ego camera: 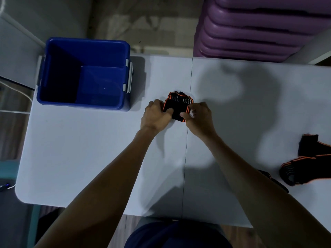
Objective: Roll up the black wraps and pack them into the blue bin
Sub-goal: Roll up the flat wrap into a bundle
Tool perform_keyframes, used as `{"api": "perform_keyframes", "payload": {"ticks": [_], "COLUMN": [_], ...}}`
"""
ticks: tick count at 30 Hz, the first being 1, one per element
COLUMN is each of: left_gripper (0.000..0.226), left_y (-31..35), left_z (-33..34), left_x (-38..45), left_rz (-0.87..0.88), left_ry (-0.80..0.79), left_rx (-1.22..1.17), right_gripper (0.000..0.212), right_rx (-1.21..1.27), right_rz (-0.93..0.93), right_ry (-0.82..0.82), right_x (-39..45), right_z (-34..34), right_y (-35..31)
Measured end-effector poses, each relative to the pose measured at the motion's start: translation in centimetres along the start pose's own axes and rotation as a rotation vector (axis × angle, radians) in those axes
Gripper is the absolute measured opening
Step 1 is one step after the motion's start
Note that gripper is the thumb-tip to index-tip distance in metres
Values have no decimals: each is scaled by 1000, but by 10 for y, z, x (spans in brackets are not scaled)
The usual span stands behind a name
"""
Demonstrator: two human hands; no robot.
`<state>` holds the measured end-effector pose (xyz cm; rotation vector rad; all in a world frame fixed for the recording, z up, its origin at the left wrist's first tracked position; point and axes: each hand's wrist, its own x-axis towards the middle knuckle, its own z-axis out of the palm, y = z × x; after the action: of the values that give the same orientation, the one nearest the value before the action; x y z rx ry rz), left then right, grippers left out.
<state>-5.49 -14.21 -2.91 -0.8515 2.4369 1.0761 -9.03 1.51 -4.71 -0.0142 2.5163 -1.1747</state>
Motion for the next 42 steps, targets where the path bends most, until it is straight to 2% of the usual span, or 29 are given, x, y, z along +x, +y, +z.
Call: {"api": "perform_keyframes", "payload": {"ticks": [5, 13, 16, 18, 21, 23, 24, 27, 31, 35, 37, 40, 42], "left_gripper": [35, 28, 30, 39, 81, 104, 108, 97, 93, 95, 98, 101, 89], "left_y": [0, 0, -5, -8, -12, -10, -8, -4, -5, -12, -15, -21, -29], "left_z": [4, 4, 4, 5, 13, 19, 22, 27, 24, 20, 20, 19, 11], "left_x": [3, -5, -12, -17, -27, -35, -37, -38, -37, -39, -41, -47, -54], "left_rz": [-46, -128, -130, -64, 122, 160, 154, 142, 170, 225, 190, 114, 88], "left_ry": [2, 6, -8, -3, 14, 31, 57, 144, 130, 97, 89, 31, 16], "left_rx": [-67, -404, -512, -434, -117, 28, 75, 188, 229, 255, 185, -73, -160], "right_gripper": [24, 51, 43, 34, 31, 31, 29, 19, 20, 35, 35, 36, 36], "right_rx": [44, 166, 183, 185, 221, 211, 201, 133, 39, 48, 32, 24, 26], "right_rz": [13, 58, 48, 40, 75, 96, 100, 94, 65, 48, 10, -10, -28], "right_ry": [-4, -34, -76, -87, -82, -114, -145, -223, -247, -218, -202, -221, -253], "right_x": [12, 11, 7, 3, -4, -7, -7, -7, -6, -10, -13, -18, -21], "right_z": [-4, -9, -10, -11, -11, -12, -13, -15, -15, -9, -6, -4, 0], "right_y": [-3, -7, -8, -8, -9, -9, -8, -6, -2, -2, -4, -10, -16]}}
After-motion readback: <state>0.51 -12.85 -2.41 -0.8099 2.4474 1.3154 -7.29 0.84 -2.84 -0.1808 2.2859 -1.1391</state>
